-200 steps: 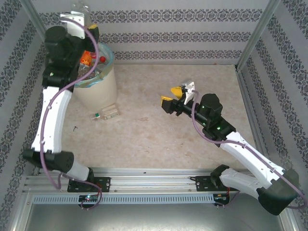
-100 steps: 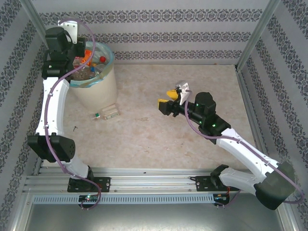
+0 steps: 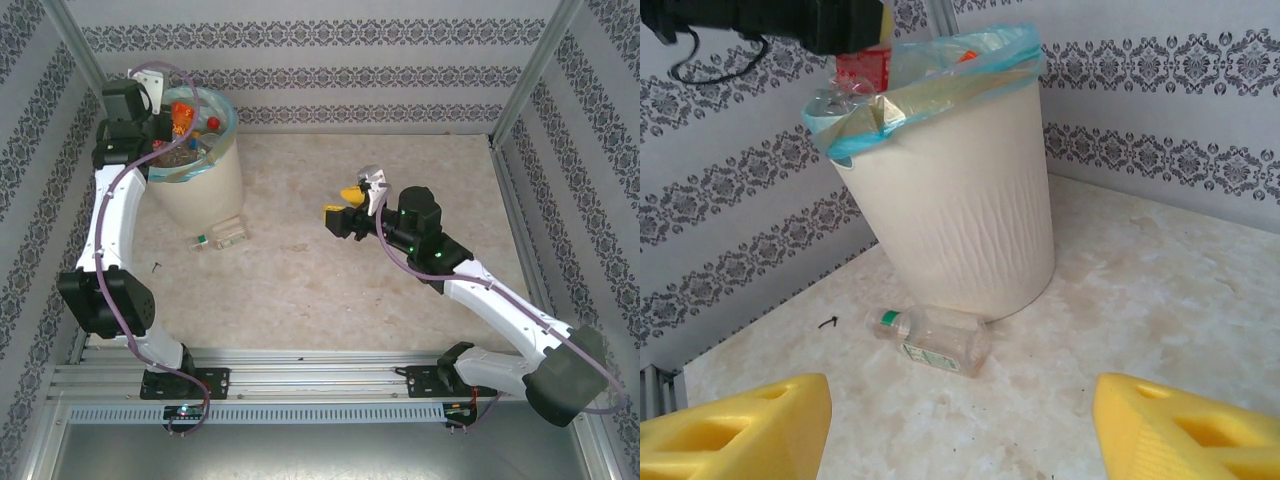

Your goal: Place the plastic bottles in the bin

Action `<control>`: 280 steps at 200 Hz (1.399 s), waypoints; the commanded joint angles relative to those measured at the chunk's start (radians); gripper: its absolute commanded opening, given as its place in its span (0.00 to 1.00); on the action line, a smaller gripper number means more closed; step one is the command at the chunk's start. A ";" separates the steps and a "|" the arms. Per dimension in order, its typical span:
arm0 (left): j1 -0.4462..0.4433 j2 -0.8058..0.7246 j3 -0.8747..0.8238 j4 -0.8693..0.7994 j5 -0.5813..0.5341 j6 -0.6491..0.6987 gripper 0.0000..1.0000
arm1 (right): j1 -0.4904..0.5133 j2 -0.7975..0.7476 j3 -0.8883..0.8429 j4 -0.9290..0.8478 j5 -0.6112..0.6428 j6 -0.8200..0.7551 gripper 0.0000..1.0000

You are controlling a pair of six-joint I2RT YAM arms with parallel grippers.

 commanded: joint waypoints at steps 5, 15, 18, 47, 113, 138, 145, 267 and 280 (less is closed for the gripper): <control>-0.001 -0.008 -0.056 0.050 0.059 -0.032 0.16 | 0.010 0.012 0.035 0.018 -0.022 -0.008 0.70; 0.001 0.004 -0.058 0.042 0.061 -0.033 0.16 | 0.009 0.012 0.036 0.017 -0.022 -0.012 0.70; 0.001 0.006 -0.059 0.040 0.061 -0.034 0.16 | 0.010 0.013 0.035 0.017 -0.022 -0.013 0.70; 0.002 0.020 -0.058 0.010 0.071 -0.036 0.21 | 0.009 0.020 0.034 0.014 -0.021 -0.012 0.70; 0.002 -0.061 0.133 -0.021 0.170 -0.126 0.80 | 0.011 0.035 0.047 0.023 -0.030 -0.005 0.70; 0.001 -0.050 0.215 -0.054 0.209 -0.142 0.79 | 0.013 0.052 0.054 0.031 -0.043 0.002 0.70; 0.001 -0.038 0.236 -0.069 0.218 -0.148 0.78 | 0.015 0.057 0.056 0.035 -0.043 0.005 0.70; 0.001 0.116 0.229 -0.245 0.069 -0.125 0.16 | 0.042 0.094 0.067 0.029 -0.060 0.015 0.70; 0.001 0.094 0.157 -0.206 0.051 -0.123 0.13 | 0.042 0.096 0.068 0.028 -0.066 0.012 0.70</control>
